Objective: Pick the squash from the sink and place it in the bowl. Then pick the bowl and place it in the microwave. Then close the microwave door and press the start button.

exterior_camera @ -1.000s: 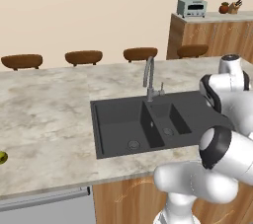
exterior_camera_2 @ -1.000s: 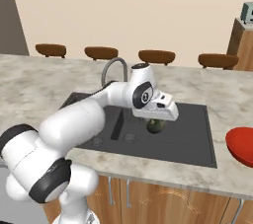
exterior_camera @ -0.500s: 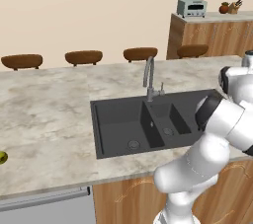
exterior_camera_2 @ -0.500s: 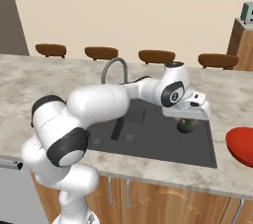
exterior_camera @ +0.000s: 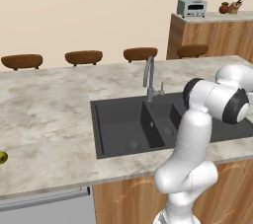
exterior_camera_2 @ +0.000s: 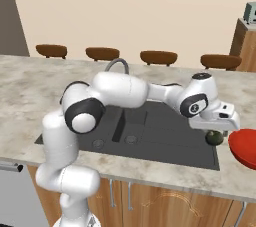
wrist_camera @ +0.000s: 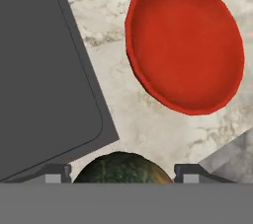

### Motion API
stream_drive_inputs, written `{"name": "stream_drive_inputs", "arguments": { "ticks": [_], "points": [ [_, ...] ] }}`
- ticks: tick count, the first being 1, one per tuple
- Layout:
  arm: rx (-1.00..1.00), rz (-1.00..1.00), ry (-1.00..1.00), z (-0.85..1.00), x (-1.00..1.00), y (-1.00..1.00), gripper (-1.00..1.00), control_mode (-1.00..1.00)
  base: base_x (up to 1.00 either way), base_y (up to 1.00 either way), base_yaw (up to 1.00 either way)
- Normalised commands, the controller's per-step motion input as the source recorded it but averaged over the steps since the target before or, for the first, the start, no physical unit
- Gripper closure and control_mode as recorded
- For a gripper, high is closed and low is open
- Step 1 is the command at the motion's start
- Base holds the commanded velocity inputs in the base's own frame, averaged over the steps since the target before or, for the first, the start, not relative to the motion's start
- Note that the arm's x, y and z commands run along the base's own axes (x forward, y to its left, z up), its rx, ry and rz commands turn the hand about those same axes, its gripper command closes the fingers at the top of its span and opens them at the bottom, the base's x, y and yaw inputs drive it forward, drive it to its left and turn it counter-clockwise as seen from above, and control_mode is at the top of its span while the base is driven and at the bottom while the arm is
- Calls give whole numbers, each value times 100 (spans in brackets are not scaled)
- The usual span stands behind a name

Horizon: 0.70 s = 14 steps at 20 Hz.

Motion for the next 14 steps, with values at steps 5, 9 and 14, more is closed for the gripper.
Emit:
{"name": "stream_drive_inputs", "arguments": {
  "ticks": [5,9,14],
  "points": [
    [0,5,-17,-2,0,-38,100,-100,0,0,0],
    [0,7,-18,7,24,-29,100,-100,0,0,0],
    [0,11,-7,-20,21,-35,100,-100,0,0,0]
  ]
}}
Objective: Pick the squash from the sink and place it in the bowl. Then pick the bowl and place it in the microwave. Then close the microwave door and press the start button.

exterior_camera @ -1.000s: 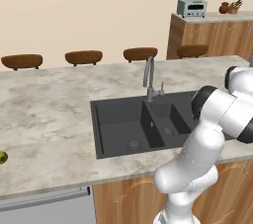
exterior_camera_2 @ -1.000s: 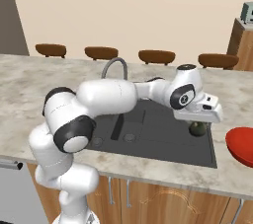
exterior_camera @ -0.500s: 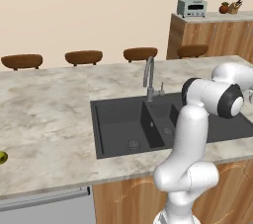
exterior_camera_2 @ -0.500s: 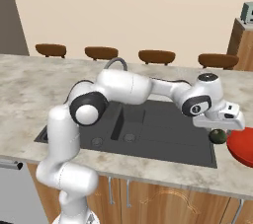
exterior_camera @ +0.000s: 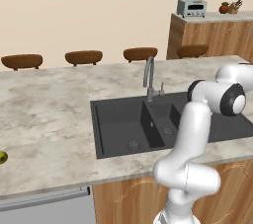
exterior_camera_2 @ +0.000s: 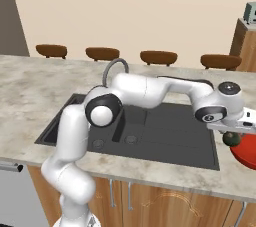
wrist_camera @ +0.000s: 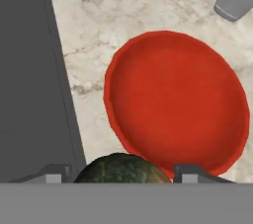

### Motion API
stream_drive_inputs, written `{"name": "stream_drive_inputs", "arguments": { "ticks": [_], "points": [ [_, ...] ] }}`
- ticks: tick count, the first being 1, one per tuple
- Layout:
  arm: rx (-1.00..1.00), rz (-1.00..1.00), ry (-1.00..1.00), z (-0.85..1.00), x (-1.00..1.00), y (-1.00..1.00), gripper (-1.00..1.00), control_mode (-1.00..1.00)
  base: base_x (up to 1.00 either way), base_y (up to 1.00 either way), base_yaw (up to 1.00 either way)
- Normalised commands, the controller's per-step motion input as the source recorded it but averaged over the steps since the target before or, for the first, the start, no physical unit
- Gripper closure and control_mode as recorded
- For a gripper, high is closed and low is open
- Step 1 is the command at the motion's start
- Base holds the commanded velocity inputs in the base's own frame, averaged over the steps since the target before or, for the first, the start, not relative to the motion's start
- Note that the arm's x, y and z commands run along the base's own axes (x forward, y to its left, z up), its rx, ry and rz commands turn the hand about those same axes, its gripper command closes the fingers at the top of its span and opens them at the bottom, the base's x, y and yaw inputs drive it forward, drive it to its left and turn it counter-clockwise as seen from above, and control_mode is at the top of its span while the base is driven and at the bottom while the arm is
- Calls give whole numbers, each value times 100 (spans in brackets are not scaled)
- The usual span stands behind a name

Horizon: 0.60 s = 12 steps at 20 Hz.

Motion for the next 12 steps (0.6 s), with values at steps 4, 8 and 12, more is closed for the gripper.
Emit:
{"name": "stream_drive_inputs", "arguments": {
  "ticks": [4,8,12],
  "points": [
    [-4,8,-8,-16,21,-32,100,-100,0,0,0],
    [-7,0,-2,-3,9,-19,100,-100,0,0,0],
    [-8,0,0,-24,9,-6,-100,-100,0,0,0]
  ]
}}
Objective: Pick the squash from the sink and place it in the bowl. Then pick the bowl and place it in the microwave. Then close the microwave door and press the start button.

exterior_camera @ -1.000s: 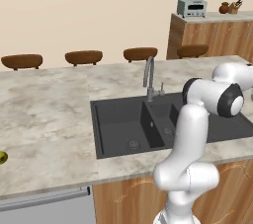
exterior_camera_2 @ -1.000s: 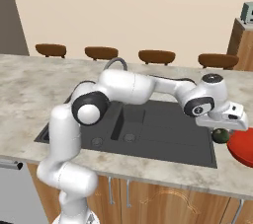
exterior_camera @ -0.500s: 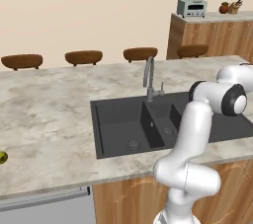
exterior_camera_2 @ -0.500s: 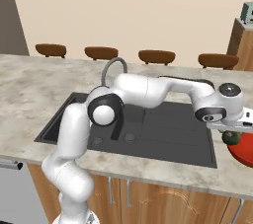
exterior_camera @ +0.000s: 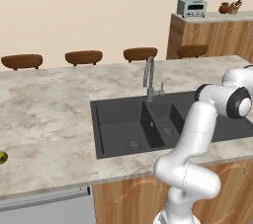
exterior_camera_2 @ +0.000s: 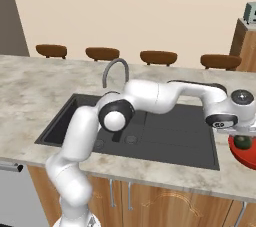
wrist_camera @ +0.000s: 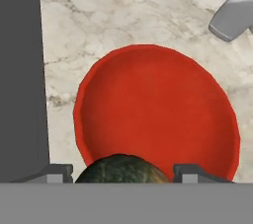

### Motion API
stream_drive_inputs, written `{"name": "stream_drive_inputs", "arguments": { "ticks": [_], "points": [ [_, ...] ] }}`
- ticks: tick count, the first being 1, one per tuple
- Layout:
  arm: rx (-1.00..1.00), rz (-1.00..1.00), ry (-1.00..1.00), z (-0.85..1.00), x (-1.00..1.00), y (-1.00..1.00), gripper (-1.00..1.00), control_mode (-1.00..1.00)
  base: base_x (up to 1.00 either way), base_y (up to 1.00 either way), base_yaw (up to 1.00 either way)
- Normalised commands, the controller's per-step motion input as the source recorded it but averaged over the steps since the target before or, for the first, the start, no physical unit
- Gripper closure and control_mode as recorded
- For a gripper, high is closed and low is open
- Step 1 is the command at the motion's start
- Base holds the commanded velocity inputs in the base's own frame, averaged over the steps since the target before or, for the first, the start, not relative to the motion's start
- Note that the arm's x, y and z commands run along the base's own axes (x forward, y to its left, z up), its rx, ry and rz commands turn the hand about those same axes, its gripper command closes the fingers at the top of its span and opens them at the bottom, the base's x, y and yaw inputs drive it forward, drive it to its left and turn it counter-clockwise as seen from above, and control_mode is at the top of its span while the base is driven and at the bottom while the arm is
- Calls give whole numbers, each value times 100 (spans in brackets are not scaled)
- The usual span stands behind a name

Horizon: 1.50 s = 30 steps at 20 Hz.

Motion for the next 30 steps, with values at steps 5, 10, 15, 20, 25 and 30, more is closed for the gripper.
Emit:
{"name": "stream_drive_inputs", "arguments": {
  "ticks": [5,10,15,20,25,30],
  "points": [
    [-4,1,0,-41,18,-3,-100,-100,0,0,0],
    [0,2,-1,-20,15,-5,-100,-100,0,0,0],
    [-8,1,0,15,-4,27,-100,-100,0,0,0],
    [-23,2,24,-30,-1,66,-100,-100,0,0,0],
    [-13,3,26,-51,0,24,-100,-100,0,0,0],
    [0,3,12,-22,27,-5,-100,-100,0,0,0]
  ]
}}
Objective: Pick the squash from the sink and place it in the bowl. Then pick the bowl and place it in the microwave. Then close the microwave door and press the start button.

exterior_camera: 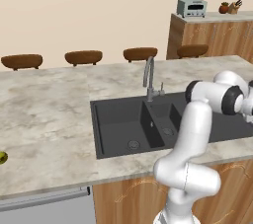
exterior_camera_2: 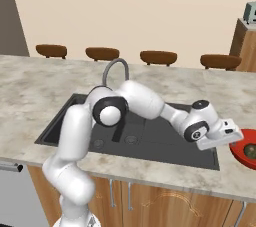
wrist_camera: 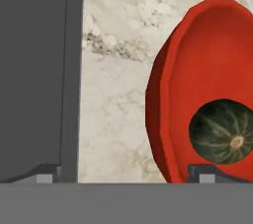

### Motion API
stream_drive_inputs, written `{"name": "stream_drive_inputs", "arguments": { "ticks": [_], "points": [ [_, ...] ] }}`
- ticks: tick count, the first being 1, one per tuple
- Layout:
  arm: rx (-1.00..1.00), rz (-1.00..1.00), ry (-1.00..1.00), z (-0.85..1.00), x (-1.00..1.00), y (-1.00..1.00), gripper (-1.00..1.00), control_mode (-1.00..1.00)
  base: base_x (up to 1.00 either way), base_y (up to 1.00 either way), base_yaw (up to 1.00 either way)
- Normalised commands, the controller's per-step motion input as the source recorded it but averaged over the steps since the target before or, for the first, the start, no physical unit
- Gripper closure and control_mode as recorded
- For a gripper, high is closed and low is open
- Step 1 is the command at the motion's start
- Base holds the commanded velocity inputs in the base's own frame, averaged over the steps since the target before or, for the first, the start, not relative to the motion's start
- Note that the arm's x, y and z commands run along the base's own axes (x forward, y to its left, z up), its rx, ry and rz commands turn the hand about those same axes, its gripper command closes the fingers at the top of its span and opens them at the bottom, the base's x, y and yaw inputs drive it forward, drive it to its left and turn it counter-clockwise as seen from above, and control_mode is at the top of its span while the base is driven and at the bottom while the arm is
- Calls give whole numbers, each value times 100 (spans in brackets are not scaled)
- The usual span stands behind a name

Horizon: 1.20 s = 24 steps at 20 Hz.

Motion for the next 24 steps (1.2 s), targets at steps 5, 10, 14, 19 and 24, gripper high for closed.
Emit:
{"name": "stream_drive_inputs", "arguments": {
  "ticks": [5,10,14,19,24],
  "points": [
    [0,3,3,0,27,-38,-100,-100,0,0,0],
    [0,4,2,-6,3,-49,-100,-100,0,0,0],
    [0,5,8,-26,2,-50,-100,-100,0,0,0],
    [0,2,8,-18,0,-14,100,-100,0,0,0],
    [0,2,0,0,-25,11,100,-100,0,0,0]
  ]
}}
